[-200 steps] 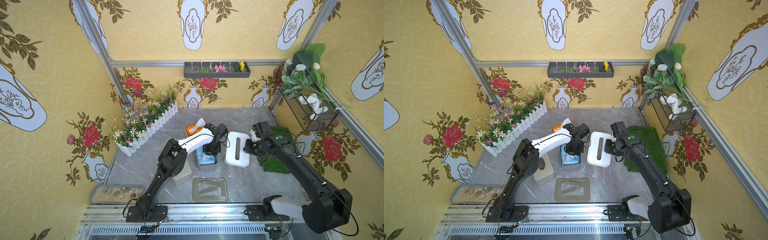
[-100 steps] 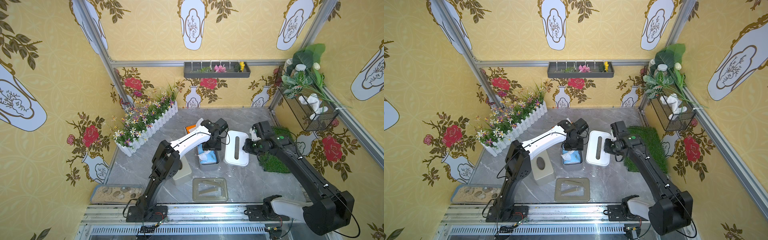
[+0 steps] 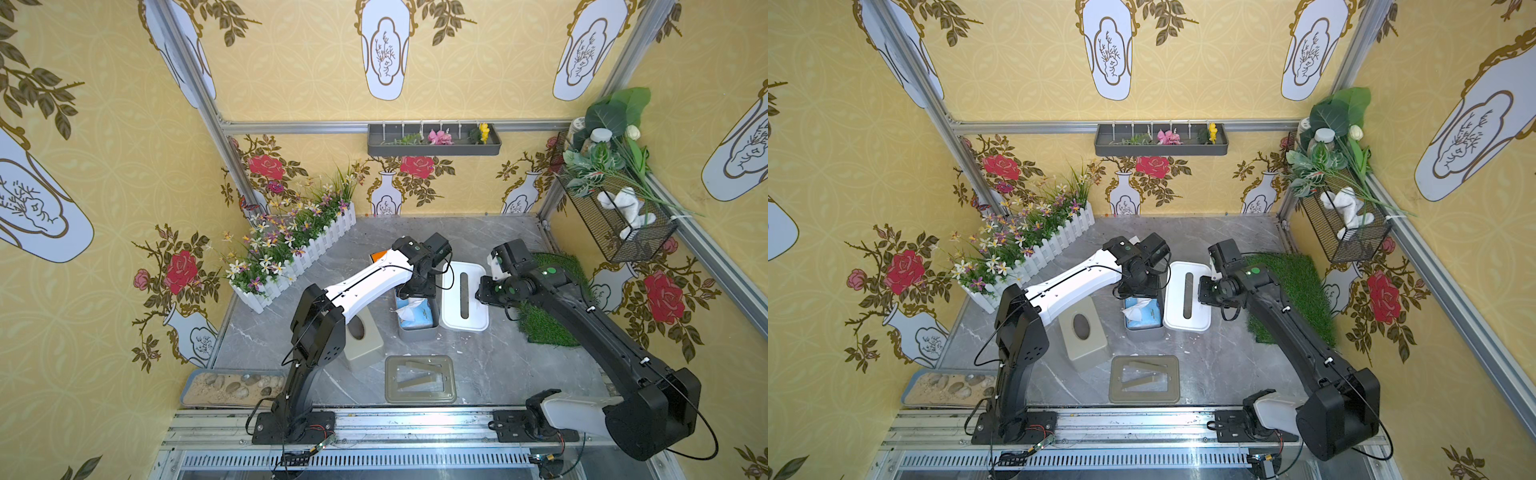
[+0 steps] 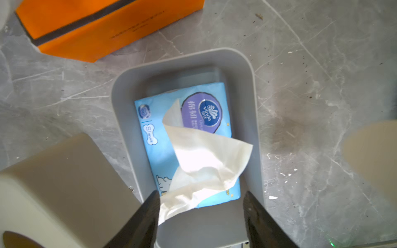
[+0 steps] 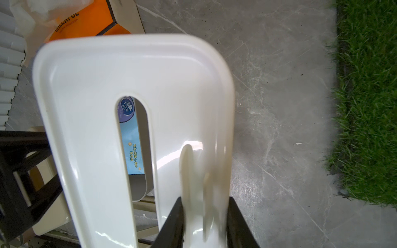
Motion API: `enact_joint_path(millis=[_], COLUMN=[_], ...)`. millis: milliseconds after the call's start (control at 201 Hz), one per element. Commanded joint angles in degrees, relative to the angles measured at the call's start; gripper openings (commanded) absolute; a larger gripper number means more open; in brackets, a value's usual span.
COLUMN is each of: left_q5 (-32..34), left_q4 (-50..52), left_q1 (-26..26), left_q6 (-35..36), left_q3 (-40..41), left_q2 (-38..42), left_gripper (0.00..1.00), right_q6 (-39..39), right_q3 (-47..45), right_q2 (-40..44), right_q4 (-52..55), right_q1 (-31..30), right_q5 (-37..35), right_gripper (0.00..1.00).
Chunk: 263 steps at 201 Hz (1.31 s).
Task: Put the tissue paper into the tissue box
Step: Adjust the paper towel in the tissue box.
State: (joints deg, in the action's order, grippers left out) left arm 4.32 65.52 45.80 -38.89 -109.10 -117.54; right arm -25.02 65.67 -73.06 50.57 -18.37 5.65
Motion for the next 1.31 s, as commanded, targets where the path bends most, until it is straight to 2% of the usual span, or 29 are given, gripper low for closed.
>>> enact_joint_path(millis=[0, 124, 244, 383, 493, 672, 911, 961, 1100, 1210, 1304], left_q5=[1.27, 0.49, -1.11, -4.23, -7.24, -10.65, -12.54, -11.52, -7.33, -5.47, -4.53], left_q4=[1.08, -0.83, -1.80, -3.03, -4.51, -6.37, -8.92, -8.83, -7.77, -7.74, -7.82], left_q1=[-0.01, 0.06, 0.21, 0.73, 1.43, 2.52, 2.54, 2.54, 2.28, 1.95, 1.84], left_q6=[0.84, 0.60, 0.05, -1.12, -2.59, -4.22, -5.22, -5.05, -4.31, -4.17, -3.70], left_q3=[3.45, 5.97, 6.89, 7.58, 8.09, 9.06, 7.76, 7.25, 7.36, 9.22, 9.78], left_q2=[0.67, 1.08, 1.16, 1.07, 0.78, -0.27, -2.30, -1.49, 2.75, 7.09, 10.11], left_gripper=[0.63, 0.60, 0.54, 0.35, 0.24, 0.16, 0.13, 0.16, 0.47, 0.59, 0.63], right_q6=[-0.02, -0.05, -0.12, -0.14, -0.26, -0.37, -0.52, -0.48, -0.65, -0.65, -0.49], right_q3=[0.62, 0.69, 0.63, 0.17, -0.01, -0.52, -0.69, -0.70, -0.81, -0.85, -0.83], right_q2=[-0.16, -0.24, -0.16, 0.37, 0.62, 1.25, 2.17, 2.39, 2.74, 2.44, 2.07], right_q4=[-1.30, -1.13, -0.91, -0.64, -0.47, -0.23, 0.32, 0.50, 0.59, 0.33, -0.11], right_q1=[-0.17, -0.14, -0.24, -0.21, -0.23, -0.18, -0.19, -0.21, -0.11, -0.17, -0.24], right_q5=[-1.06, -1.34, -1.47, -1.78, -1.96, -2.13, -2.44, -2.52, -2.57, -2.28, -1.93], right_gripper=[0.18, 0.18, 0.18, 0.18, 0.18, 0.18, 0.18, 0.18, 0.18, 0.18, 0.18])
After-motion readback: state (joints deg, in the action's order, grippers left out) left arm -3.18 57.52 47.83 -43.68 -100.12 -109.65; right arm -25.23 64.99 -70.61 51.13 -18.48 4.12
